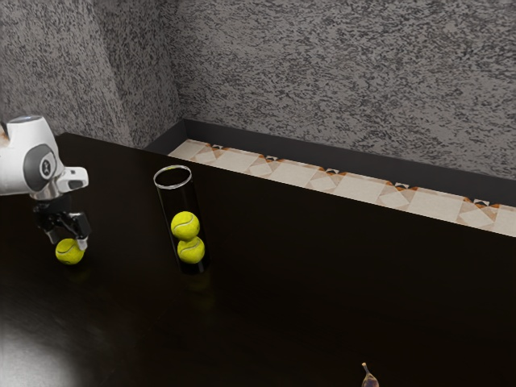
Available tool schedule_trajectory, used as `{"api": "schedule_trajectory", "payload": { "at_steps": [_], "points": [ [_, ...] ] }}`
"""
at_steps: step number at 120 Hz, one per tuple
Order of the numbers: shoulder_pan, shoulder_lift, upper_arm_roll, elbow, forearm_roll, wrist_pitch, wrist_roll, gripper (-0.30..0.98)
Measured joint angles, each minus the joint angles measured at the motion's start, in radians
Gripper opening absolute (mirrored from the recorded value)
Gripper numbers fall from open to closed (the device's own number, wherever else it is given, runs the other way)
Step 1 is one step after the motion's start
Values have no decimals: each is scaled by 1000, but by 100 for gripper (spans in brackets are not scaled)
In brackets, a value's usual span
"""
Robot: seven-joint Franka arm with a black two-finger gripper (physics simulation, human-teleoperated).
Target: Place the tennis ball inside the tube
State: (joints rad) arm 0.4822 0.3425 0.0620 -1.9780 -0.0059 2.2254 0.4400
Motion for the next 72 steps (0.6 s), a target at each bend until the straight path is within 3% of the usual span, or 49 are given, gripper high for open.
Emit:
{"api": "schedule_trajectory", "payload": {
  "at_steps": [44, 72],
  "points": [
    [13, 94, 1, 49, -2, 5, 44, 69],
    [18, 105, 0, 51, -2, 6, 62, 48]
  ]
}}
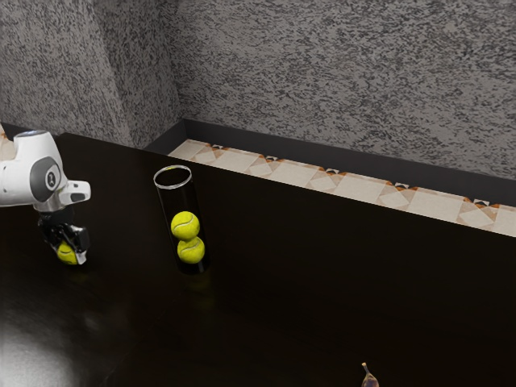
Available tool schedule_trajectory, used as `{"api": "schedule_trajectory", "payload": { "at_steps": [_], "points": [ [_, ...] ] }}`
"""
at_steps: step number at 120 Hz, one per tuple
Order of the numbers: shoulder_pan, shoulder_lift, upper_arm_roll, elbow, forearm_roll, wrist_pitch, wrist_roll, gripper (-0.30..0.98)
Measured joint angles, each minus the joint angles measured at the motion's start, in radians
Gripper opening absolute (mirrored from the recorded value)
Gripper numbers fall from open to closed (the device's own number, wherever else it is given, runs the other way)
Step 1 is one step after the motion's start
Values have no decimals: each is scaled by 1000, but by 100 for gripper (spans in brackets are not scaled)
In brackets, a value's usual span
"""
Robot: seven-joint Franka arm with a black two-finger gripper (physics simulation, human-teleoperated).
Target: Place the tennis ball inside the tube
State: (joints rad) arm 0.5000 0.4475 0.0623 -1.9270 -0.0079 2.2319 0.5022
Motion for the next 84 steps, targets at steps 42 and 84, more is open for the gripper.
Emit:
{"api": "schedule_trajectory", "payload": {
  "at_steps": [42, 84],
  "points": [
    [4, -135, -4, -76, 0, 30, 13, 41],
    [7, -556, -176, -179, -63, -66, 20, 38]
  ]
}}
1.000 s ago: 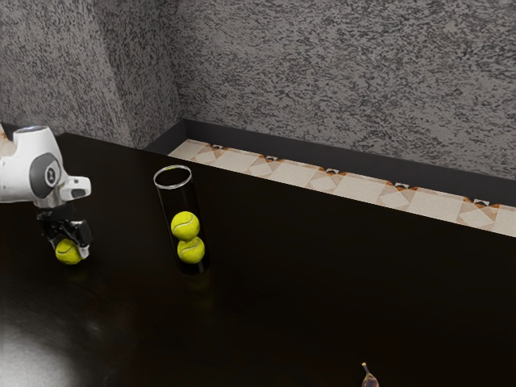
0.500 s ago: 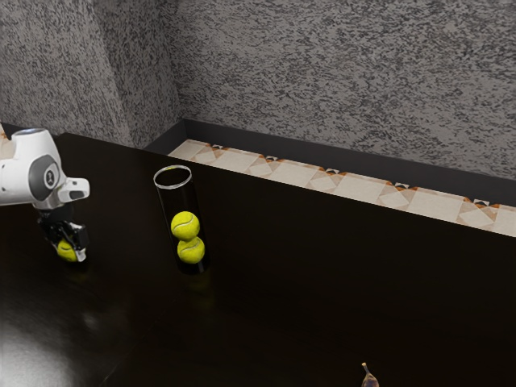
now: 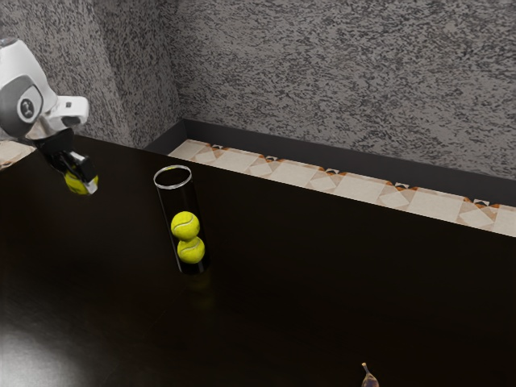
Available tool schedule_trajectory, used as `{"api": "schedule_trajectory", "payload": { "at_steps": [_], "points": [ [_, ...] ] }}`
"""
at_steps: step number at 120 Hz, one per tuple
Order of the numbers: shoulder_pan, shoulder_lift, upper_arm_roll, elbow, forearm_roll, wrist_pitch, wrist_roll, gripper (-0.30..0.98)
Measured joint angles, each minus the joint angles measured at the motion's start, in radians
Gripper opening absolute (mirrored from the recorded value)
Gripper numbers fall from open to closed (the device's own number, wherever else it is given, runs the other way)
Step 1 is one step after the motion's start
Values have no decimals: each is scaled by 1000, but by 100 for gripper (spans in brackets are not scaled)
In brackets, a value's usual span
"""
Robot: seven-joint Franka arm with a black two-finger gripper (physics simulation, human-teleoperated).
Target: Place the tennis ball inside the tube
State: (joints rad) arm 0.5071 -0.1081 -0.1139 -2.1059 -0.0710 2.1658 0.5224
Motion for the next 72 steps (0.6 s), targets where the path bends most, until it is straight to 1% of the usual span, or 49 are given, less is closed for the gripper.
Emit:
{"api": "schedule_trajectory", "payload": {
  "at_steps": [12, 36, 51, 72],
  "points": [
    [-12, -33, -53, 13, -40, -44, 2, 38],
    [-20, -36, -129, 62, -105, -87, 6, 38],
    [-31, 0, -163, 118, -132, -98, 6, 38],
    [-49, 84, -194, 182, -145, -101, 7, 38]
  ]
}}
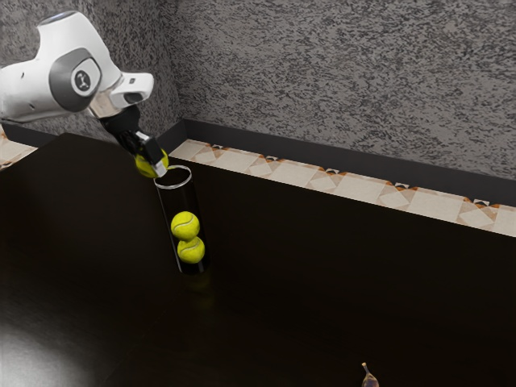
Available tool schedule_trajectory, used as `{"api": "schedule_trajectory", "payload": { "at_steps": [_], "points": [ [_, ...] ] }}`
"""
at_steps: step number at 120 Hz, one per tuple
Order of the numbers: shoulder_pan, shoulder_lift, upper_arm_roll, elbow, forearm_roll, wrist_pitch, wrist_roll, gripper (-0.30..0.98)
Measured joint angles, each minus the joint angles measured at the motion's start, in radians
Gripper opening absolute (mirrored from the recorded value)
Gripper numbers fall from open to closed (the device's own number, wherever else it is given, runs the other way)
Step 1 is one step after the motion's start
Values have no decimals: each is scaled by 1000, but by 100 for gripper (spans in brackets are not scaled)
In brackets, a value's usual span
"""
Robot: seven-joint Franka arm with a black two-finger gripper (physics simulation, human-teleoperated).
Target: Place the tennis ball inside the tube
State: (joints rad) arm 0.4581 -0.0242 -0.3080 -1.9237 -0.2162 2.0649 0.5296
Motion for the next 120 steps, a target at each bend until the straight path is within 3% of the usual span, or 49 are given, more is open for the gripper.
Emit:
{"api": "schedule_trajectory", "payload": {
  "at_steps": [34, 54, 80, 98, 102, 110, 120],
  "points": [
    [-26, 68, -12, 55, 0, -6, 0, 39],
    [-17, 69, -13, 56, -3, -11, 3, 55],
    [-6, 55, -23, 56, 1, -17, 1, 64],
    [42, -29, -82, 114, 102, -154, -93, 66],
    [0, -39, -58, 133, 120, -183, -115, 67],
    [-282, -49, 154, 173, 151, -238, -163, 67],
    [-472, -47, 289, 227, 184, -296, -216, 68]
  ]
}}
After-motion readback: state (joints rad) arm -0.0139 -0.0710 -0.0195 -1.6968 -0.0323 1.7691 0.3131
